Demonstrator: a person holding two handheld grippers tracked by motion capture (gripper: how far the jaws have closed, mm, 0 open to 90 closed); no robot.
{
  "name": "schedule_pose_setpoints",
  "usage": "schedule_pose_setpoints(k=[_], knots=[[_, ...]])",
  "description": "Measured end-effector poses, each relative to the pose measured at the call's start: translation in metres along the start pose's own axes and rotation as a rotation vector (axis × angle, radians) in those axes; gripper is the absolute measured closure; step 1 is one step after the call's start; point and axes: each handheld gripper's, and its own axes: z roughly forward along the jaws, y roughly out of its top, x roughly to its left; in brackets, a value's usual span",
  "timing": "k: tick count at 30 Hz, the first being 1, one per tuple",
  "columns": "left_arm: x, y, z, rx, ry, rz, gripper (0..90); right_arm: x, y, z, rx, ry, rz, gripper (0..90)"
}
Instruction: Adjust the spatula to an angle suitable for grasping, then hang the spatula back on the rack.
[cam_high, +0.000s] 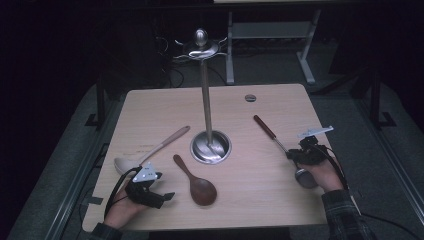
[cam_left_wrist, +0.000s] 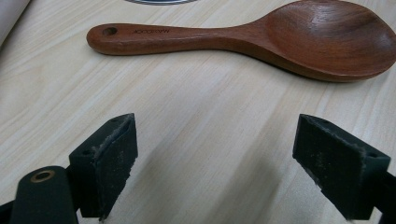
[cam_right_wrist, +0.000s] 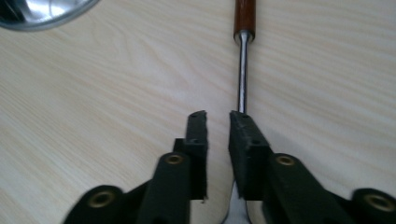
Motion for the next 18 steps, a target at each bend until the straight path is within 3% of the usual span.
schedule_pose_setpoints(k=[5,18], knots=[[0.000,0.000,0.001,0.003,-0.003,-0.003,13.6,-0.002,0.016,0.001,0.010,0.017,0.012,63.1],[0.000,0.000,0.001,0.001,-0.009,-0.001,13.6,-0.012,0.056,0.024,0.085,-0.011,0.014,60.9]])
